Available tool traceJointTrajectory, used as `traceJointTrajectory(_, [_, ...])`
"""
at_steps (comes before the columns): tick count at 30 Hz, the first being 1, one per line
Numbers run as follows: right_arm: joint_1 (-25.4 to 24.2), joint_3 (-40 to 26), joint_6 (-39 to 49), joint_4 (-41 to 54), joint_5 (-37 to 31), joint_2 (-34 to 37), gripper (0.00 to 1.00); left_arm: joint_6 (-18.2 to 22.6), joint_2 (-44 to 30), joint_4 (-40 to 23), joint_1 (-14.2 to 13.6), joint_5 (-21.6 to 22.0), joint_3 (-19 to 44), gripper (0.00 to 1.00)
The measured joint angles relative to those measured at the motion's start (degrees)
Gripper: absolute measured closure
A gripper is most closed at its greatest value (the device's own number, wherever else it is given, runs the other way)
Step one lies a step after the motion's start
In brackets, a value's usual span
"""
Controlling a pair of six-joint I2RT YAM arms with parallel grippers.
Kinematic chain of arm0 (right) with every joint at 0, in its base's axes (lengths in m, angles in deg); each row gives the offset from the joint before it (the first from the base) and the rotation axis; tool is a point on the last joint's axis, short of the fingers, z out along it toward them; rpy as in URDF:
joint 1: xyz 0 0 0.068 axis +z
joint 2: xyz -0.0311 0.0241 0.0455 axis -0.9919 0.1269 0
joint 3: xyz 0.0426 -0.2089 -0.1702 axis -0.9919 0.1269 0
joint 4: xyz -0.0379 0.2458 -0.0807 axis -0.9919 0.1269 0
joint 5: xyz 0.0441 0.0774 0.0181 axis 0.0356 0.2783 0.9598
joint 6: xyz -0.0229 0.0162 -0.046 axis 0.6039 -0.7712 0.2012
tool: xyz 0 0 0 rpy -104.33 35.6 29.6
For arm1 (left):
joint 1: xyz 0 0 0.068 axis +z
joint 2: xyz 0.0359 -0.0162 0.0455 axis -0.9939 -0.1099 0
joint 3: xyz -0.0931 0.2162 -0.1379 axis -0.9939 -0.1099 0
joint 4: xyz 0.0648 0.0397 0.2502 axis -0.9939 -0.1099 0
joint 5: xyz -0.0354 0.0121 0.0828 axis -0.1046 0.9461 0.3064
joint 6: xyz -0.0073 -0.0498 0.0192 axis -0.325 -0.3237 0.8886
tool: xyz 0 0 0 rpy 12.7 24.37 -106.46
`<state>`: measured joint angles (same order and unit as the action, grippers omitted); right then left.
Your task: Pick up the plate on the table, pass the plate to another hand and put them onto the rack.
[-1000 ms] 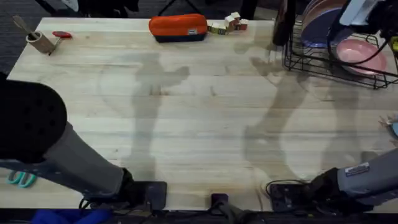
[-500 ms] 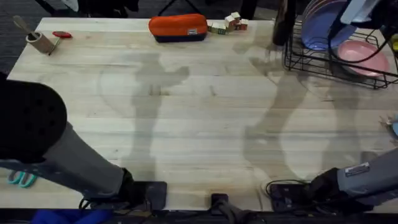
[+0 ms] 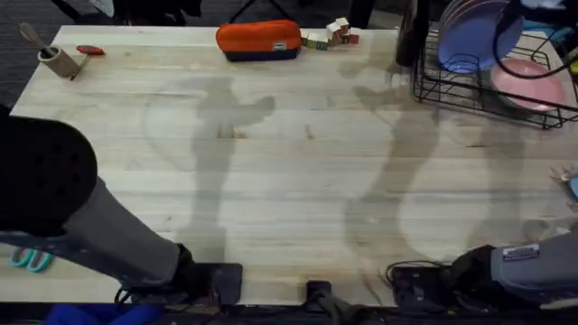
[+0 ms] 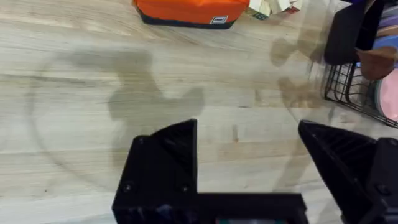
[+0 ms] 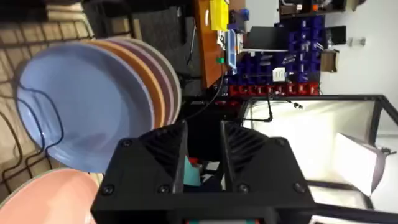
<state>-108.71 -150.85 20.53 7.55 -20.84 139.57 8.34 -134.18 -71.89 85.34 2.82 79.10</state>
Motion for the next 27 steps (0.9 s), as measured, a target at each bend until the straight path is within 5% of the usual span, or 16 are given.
traceJointTrajectory(3, [0.00,0.00,-6.50,6.15,-0.01,-5.94,0.603,0.00,0.00,0.26,0.00,0.00,0.00,0.006])
traceJointTrajectory(5, [0.00,-0.04,-9.18,10.58,0.00,-8.72,0.442,0.00,0.02,0.94,0.00,0.00,0.00,0.006])
traceJointTrajectory(8, [0.13,-0.09,-12.28,19.10,-0.09,-13.11,0.046,0.00,0.00,2.53,0.00,0.00,0.00,0.007])
traceJointTrajectory(9, [0.21,-0.11,-13.03,21.62,-0.09,-14.44,0.018,0.00,0.00,3.20,0.00,0.00,0.00,0.006])
traceJointTrajectory(21, [4.84,-0.20,-32.21,41.40,-0.15,-29.46,0.006,1.11,0.19,4.44,0.82,0.37,0.00,0.007])
traceJointTrajectory(27, [9.05,-0.24,-48.00,44.89,-0.13,-36.41,0.006,2.67,5.81,1.41,1.79,6.16,-0.02,0.007])
